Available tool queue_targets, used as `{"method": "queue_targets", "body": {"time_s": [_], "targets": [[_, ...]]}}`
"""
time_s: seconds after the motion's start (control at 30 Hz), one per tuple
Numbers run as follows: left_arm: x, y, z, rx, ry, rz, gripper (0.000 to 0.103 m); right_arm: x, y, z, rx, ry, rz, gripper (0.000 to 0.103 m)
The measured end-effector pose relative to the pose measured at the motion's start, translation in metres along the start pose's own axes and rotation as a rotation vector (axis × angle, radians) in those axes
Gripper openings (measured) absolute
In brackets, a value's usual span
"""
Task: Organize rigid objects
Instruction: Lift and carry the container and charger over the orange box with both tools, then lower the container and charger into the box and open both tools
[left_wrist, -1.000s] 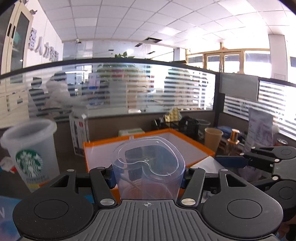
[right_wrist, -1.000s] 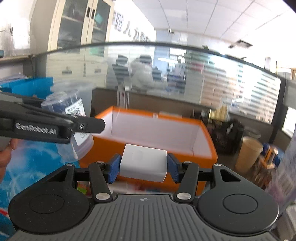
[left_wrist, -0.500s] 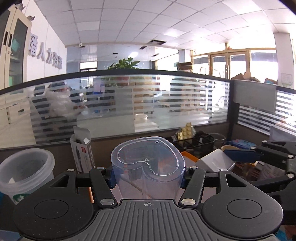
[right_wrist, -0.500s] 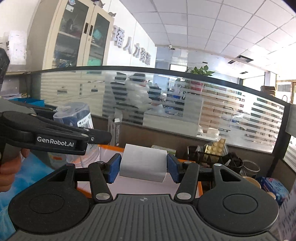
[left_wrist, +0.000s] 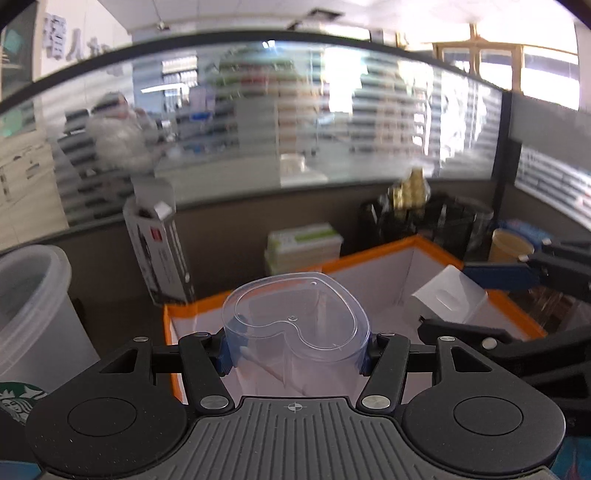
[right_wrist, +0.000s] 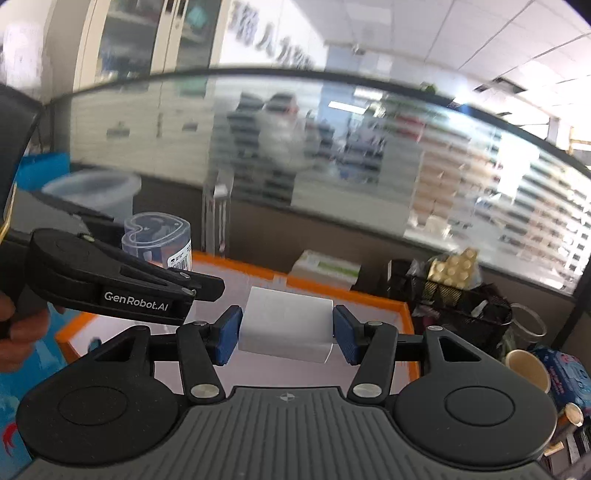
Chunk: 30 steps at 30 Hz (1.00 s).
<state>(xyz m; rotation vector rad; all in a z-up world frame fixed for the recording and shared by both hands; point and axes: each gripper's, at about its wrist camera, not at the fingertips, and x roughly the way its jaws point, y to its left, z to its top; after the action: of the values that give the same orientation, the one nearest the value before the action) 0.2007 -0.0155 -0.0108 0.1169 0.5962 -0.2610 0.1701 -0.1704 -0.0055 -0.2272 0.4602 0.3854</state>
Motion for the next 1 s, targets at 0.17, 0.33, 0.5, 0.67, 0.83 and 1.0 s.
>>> {"method": "queue_targets", "body": {"time_s": [0.17,0.33,0.5,0.67,0.83,1.0], "targets": [[0.019,0.002,-0.005,0.02,0.091,-0.022,0.057,0.026,-0.002,-0.007,-0.012,0.097,0.043,0.051],[0.038,0.004,-0.015,0.027,0.186,-0.041,0.057,0.042,-0.004,-0.014,0.005,0.154,0.062,0.051],[0.047,-0.002,-0.019,0.081,0.232,-0.022,0.057,0.052,-0.007,-0.021,-0.018,0.201,0.046,0.051],[0.055,-0.015,-0.024,0.142,0.294,-0.013,0.057,0.059,-0.01,-0.026,-0.034,0.248,0.045,0.051],[0.058,-0.019,-0.023,0.161,0.323,-0.001,0.057,0.061,-0.009,-0.025,-0.06,0.266,0.049,0.051],[0.063,-0.017,-0.02,0.133,0.379,-0.002,0.057,0.067,-0.01,-0.021,-0.062,0.294,0.067,0.051]]}}
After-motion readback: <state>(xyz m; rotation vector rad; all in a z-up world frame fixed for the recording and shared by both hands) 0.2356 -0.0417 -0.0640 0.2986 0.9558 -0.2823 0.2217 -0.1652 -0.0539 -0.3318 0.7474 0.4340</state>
